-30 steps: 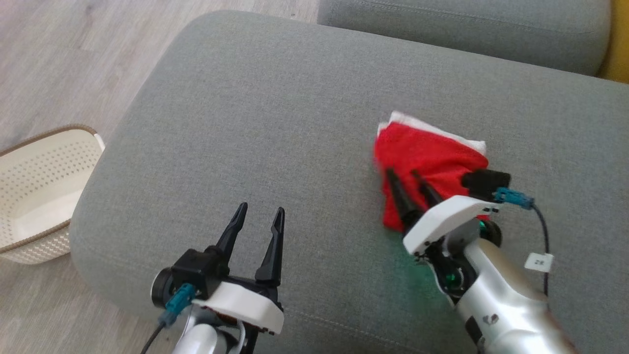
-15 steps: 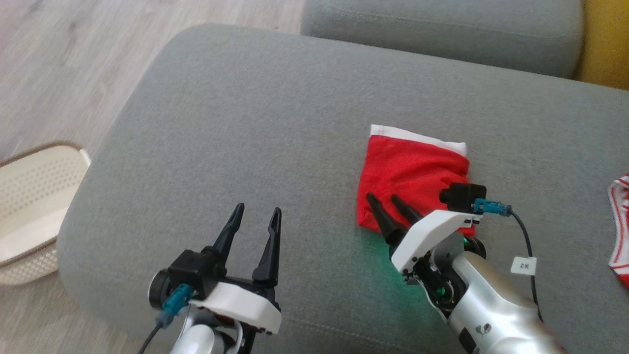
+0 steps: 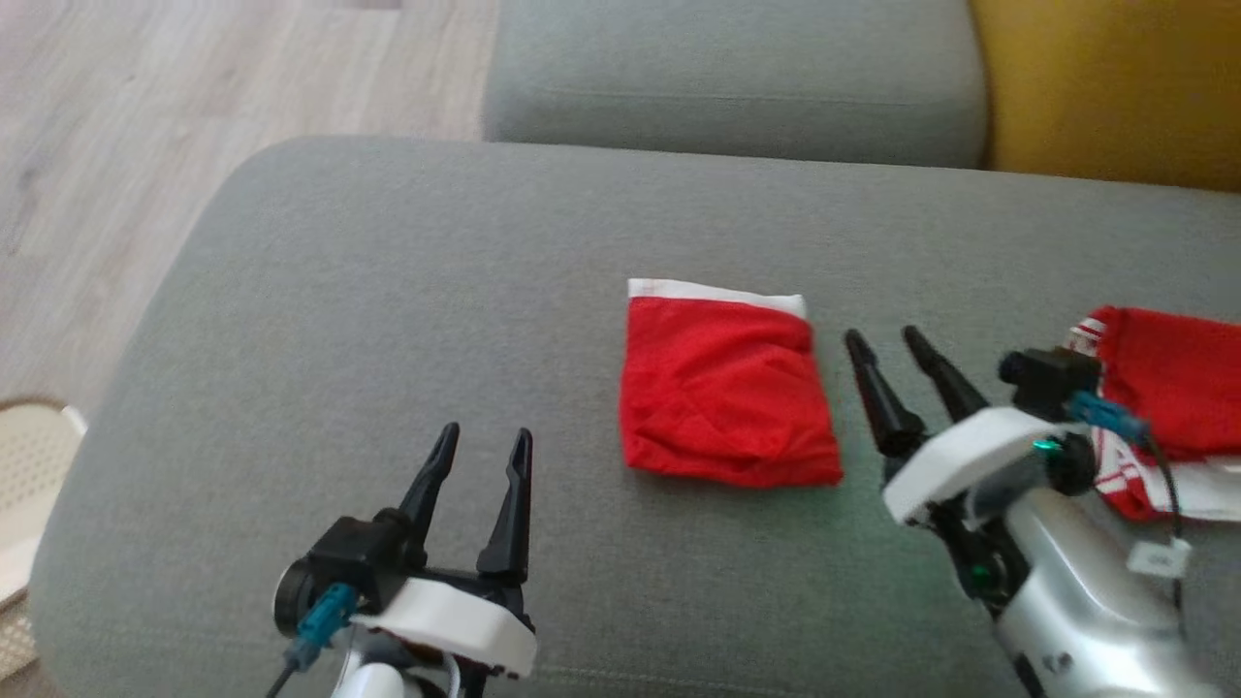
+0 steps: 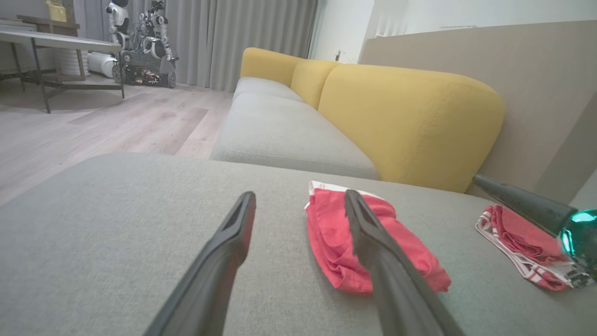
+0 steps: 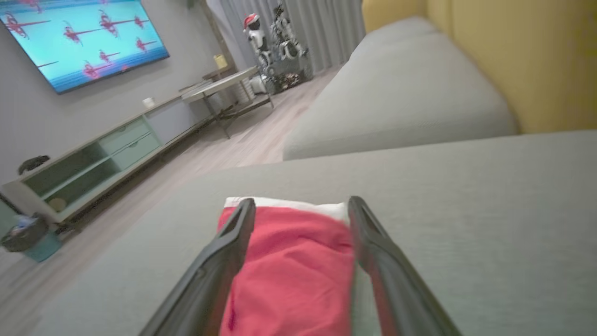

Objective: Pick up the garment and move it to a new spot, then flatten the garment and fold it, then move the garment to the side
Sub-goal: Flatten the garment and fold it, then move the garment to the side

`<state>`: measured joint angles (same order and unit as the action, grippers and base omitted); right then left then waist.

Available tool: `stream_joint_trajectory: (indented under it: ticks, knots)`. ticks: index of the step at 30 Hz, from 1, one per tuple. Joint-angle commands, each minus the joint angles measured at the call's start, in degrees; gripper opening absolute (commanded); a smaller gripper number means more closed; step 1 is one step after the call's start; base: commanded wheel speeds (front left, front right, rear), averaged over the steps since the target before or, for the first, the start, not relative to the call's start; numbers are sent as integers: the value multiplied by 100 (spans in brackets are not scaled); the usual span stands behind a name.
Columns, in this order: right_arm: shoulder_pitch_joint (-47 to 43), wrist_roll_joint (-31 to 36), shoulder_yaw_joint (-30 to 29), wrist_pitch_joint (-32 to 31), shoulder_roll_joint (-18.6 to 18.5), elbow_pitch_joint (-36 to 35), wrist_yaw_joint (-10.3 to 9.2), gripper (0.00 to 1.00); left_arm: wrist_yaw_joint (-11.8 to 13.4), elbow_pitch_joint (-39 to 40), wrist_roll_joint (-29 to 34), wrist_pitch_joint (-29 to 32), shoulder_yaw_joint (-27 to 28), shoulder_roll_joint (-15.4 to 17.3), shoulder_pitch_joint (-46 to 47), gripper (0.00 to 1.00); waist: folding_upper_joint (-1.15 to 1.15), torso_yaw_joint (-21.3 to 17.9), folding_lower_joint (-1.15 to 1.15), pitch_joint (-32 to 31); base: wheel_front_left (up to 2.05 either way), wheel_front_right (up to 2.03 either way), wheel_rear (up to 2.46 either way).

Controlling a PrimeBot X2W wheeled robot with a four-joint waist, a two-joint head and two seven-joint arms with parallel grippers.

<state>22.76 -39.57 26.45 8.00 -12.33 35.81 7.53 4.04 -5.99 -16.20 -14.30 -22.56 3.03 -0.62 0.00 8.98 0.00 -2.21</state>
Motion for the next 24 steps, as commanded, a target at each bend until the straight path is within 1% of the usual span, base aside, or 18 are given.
stream_joint_trajectory:
  ticks: [1, 3, 7, 10, 14, 19, 24]
  knots:
    - [76, 166, -13, 113, -53, -239, -4, 100, 2, 217, 41, -70, 234, -15, 235, 100, 0, -110, 0, -35, 0, 0, 0]
    - [-111, 505, -323, 247, -110, -391, -4, 100, 2, 233, 54, -70, 265, -15, 237, 100, 0, -185, 0, -43, 0, 0, 0]
    - [-596, 1233, -1014, 436, -85, -802, -4, 100, 3, 250, 76, -70, 311, -15, 201, 100, 0, -298, 0, -58, 0, 0, 0]
    - [-1039, 1747, -1484, 490, 89, -1194, -4, 100, 7, 264, 112, -70, 340, -15, 144, 100, 0, -373, 0, -65, 0, 0, 0]
    - [-1570, 2377, -1949, 453, 357, -1705, -4, 100, 42, 311, 135, -70, 416, -15, 11, 100, 0, -455, 0, -65, 0, 0, 0]
    - [-1988, 2860, -2264, 313, 617, -2225, -4, 100, 53, 333, 208, -70, 450, -15, -135, 100, 0, -510, 0, -61, 0, 0, 0]
    - [-2164, 3051, -2387, 169, 755, -2552, -4, 100, 44, 344, 220, -70, 459, -15, -134, 100, 0, -503, 0, -54, 0, 0, 0]
